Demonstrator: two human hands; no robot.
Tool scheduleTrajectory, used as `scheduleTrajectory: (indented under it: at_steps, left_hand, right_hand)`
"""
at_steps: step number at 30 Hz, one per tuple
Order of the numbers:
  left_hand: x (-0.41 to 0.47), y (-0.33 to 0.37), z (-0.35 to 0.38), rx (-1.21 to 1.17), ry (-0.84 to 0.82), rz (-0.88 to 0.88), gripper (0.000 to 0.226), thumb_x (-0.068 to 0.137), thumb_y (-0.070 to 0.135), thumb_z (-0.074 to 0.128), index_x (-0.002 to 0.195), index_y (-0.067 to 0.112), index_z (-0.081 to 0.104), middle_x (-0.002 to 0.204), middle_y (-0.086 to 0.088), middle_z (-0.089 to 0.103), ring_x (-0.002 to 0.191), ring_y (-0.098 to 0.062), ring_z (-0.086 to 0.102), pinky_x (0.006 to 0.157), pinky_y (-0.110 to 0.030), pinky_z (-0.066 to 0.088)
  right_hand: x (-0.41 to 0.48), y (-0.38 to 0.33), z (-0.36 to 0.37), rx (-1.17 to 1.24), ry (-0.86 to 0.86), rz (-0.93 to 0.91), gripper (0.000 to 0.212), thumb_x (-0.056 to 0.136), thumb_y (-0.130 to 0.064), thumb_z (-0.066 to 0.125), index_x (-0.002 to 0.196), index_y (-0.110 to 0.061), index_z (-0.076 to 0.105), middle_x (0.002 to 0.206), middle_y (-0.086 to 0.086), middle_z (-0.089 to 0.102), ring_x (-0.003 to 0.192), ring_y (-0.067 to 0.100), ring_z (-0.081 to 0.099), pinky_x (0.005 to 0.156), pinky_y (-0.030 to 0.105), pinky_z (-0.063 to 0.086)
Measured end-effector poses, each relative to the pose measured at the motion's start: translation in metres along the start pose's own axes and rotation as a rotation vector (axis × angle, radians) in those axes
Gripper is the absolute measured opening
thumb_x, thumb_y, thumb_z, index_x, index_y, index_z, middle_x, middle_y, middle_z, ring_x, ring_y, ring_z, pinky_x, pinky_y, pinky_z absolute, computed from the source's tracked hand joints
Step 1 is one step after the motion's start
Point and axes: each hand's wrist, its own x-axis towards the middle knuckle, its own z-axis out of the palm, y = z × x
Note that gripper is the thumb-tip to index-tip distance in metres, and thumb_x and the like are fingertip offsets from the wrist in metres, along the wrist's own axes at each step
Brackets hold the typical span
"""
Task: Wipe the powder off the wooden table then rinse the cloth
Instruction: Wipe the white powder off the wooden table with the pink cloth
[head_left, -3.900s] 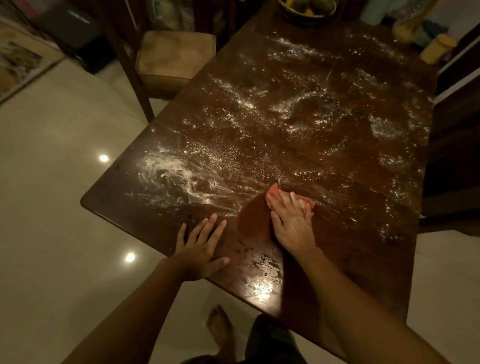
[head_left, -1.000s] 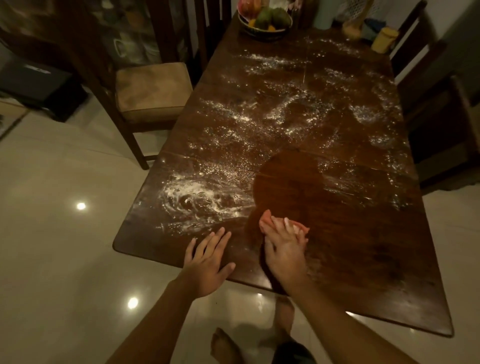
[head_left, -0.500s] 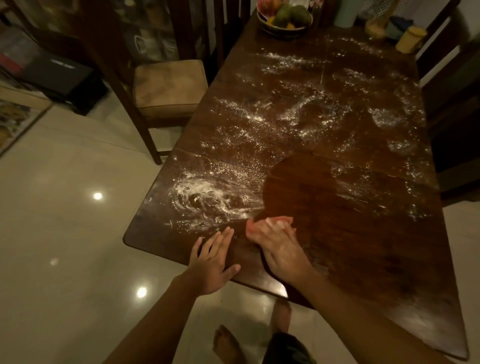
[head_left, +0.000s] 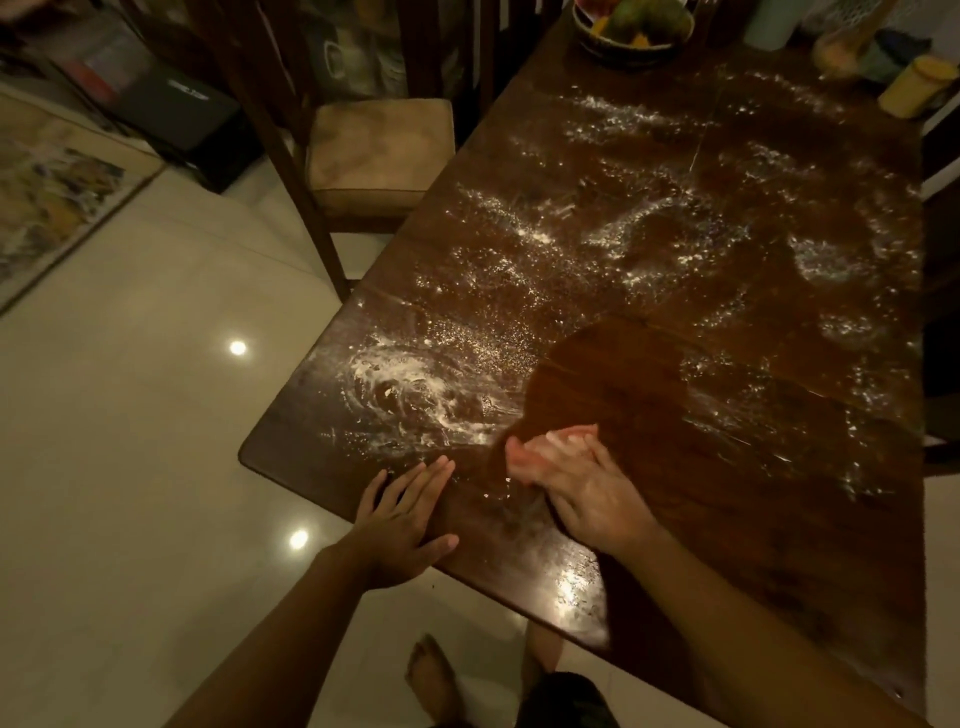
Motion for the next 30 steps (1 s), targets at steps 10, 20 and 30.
scheduleTrajectory:
  at_steps: [10,20,30]
  left_hand:
    - [0.001,0.004,0.003,-0.006,0.018,-0.075,0.084,0.09,0.076,0.03,0.15,0.046,-0.021,0.156,0.029,-0.024,0.145,0.002,-0.02,0.116,-0.041,-0.019]
    - [0.002,0.007,0.006,-0.014,0.04,-0.1,0.086,0.088,0.077,0.03,0.15,0.045,-0.021,0.152,0.031,-0.026,0.142,0.003,-0.02,0.116,-0.044,-0.017]
    - [0.001,0.005,0.006,-0.031,0.032,-0.077,0.085,0.09,0.074,0.033,0.15,0.045,-0.021,0.153,0.029,-0.027,0.141,0.002,-0.022,0.115,-0.046,-0.017]
  right_hand:
    - [-0.002,-0.019,0.01,0.065,-0.054,-0.273,0.049,0.106,-0.025,0.04,0.151,-0.045,0.037,0.162,-0.017,0.03,0.155,0.015,0.016,0.123,0.059,0.011]
    - [0.006,-0.041,0.018,0.236,0.118,-0.089,0.044,0.103,-0.023,0.044,0.143,-0.038,0.053,0.158,-0.013,0.04,0.154,0.014,0.019,0.122,0.059,0.009]
    - [-0.052,0.014,-0.007,0.207,0.227,0.299,0.046,0.099,-0.026,0.043,0.14,-0.044,0.053,0.153,-0.014,0.044,0.148,0.021,0.035,0.121,0.058,0.015]
